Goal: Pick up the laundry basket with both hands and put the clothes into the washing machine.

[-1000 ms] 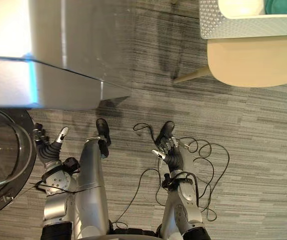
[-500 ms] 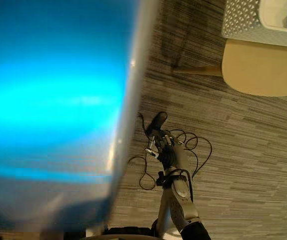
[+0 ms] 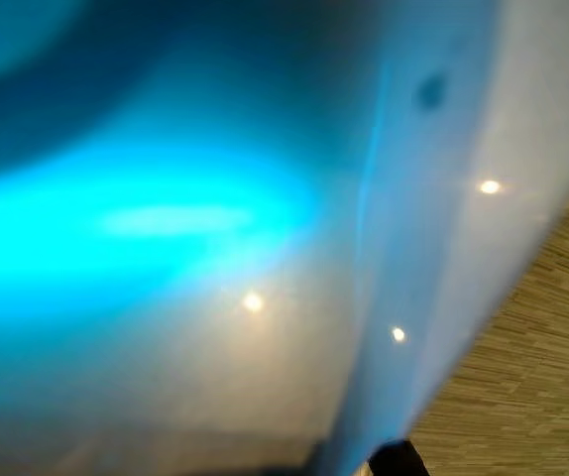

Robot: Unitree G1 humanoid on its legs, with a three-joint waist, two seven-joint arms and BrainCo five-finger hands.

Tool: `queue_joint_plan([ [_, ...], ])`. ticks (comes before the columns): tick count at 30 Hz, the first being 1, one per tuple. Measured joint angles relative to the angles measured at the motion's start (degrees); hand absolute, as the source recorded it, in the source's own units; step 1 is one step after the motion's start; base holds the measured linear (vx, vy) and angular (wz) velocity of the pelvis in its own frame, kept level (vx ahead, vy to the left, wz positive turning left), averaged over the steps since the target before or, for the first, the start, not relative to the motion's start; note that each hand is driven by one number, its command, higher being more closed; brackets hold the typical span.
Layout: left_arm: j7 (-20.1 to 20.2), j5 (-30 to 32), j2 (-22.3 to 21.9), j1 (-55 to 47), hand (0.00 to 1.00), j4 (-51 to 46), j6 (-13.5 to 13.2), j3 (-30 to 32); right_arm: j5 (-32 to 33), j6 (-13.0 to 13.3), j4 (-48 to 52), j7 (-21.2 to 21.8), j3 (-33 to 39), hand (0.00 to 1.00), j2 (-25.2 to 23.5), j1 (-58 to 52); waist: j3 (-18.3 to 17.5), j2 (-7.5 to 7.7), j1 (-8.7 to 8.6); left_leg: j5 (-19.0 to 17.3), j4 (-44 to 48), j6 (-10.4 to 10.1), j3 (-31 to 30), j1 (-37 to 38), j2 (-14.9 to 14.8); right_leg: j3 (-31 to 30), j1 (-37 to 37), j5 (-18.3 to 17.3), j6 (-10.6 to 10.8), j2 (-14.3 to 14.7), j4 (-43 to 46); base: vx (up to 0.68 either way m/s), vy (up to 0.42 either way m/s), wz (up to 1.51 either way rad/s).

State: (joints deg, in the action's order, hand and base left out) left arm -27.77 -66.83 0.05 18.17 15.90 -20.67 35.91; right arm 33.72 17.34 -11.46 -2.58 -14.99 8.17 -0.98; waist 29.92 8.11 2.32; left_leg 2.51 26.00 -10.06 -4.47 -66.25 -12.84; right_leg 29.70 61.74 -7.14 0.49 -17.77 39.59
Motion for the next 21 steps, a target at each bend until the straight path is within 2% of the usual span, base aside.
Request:
queue_joint_plan([
  [4,1.5,0.0,-0.2,0.8,0.0,-2.9,0.2,-2.4,0.0,-0.1,1.2,0.1,-0.1,0.0,0.8,0.0,0.0,0.0,-0.11,1.1,-2.5,0.1,0.1,0.2,-0.1,0.9,0.0,-0.3,0.5,-0.1,-0.8,0.01,-0.054,0.1],
  [7,1.1,0.7,-1.0,1.1,0.0,-5.7,-0.1,-3.4,0.0,-0.1,1.3,0.1,-0.1,0.0,0.9,0.0,0.0,0.0,-0.18,2.4,-3.9,0.4,0.1,0.4,-0.1,1.4,0.0,-0.1,0.2,-0.1,-1.0,0.03,-0.064,0.09],
  [11,-1.4,8.3,-1.5,1.7,0.0,-8.9,-0.7,-6.7,0.0,-0.1,1.2,-0.2,-0.2,0.0,0.9,0.0,0.0,0.01,-0.26,3.2,-4.1,0.1,0.1,0.6,-0.1,1.5,-0.2,0.3,-0.4,0.0,-1.2,0.04,-0.057,0.02],
  [13,-2.2,11.5,-1.8,2.7,0.0,-8.8,-0.9,-6.8,-0.1,-0.1,1.1,-0.9,-0.2,0.0,0.5,0.1,0.0,0.01,-0.93,3.2,-4.1,0.1,0.2,1.2,-0.1,1.5,-0.9,0.5,-0.8,0.2,-1.7,0.04,-0.063,-0.03],
  [16,-2.5,11.5,-2.0,3.2,0.0,-8.2,-1.0,-6.8,-0.1,0.0,0.5,-1.1,-0.2,0.0,-0.1,0.1,0.0,0.01,-1.53,3.2,-4.1,0.1,0.4,1.8,-0.3,1.4,-1.4,0.7,-0.9,0.7,-2.0,0.02,-0.054,-0.04],
  [19,-2.5,10.9,-2.0,3.2,0.0,-6.0,-1.1,-6.3,-0.1,0.0,-1.3,-1.1,-0.2,0.0,-0.6,1.5,0.0,0.02,-1.44,3.1,-4.2,0.1,1.1,2.4,-0.8,0.8,-1.5,0.9,-0.8,0.9,-2.4,0.01,-0.056,-0.13],
  [21,-2.3,8.8,-1.9,3.2,0.0,-4.5,-1.4,-5.9,0.1,0.0,-1.5,-1.1,-0.2,0.0,-1.0,1.9,0.0,0.02,-1.48,3.1,-4.5,0.2,1.6,2.8,-1.3,0.4,-1.5,1.1,-0.5,1.6,-3.0,0.01,-0.056,-0.17],
])
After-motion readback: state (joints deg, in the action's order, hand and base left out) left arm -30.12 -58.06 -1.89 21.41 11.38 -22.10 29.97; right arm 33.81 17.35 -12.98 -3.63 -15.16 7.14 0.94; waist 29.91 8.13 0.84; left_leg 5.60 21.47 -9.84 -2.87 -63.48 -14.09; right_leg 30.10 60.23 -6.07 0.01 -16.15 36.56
